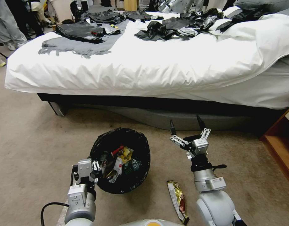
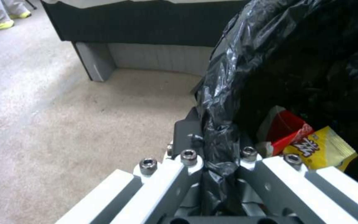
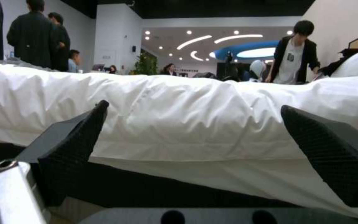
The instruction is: Pick up the trash bin, then pick up the garbage from the floor and place it into the trash bin.
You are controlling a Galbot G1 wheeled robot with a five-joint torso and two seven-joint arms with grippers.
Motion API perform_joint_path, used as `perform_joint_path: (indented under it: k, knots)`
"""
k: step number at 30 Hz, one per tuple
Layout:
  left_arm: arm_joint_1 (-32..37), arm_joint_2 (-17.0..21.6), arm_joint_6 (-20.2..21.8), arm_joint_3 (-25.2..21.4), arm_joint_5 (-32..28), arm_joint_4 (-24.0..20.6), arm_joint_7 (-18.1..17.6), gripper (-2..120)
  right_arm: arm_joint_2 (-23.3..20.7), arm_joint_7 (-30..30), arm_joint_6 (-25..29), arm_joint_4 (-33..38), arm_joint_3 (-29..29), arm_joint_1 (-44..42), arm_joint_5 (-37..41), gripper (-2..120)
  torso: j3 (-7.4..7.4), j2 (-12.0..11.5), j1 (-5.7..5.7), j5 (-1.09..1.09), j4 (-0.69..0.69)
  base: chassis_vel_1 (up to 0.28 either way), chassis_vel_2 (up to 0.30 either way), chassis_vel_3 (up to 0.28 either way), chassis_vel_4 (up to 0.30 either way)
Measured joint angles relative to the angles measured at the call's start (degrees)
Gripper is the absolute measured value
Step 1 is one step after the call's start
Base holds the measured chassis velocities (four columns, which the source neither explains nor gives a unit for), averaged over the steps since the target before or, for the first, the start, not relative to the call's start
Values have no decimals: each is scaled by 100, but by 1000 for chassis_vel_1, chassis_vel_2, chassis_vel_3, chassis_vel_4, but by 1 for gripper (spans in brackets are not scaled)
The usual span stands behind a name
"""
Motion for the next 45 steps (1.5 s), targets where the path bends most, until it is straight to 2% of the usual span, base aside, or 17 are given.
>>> perform_joint_path:
  k: [11, 16, 35, 45]
  knots:
    - [-129, 56, 81, -68, -138, 71, -3, 1, -66, 31, -391, 99, 126, 137, 229, 100, 0, 0, 0, 0, 0, 0, 0, 0, 0]
    - [-316, 159, 200, -117, -285, 93, -13, 1, -161, 181, -1174, 151, 212, 142, 444, 100, 0, 0, 0, 0, 0, 0, 0, 0, 0]
    - [-462, 300, 234, -187, -496, 94, -19, 1, -299, 208, -1690, 119, 338, 123, 775, 100, 0, 0, 0, 0, 0, 0, 0, 0, 0]
    - [-520, 345, 282, -183, -522, 77, -20, 1, -507, 207, -2258, -62, 243, 123, 1146, 100, 0, 0, 0, 0, 0, 0, 0, 0, 0]
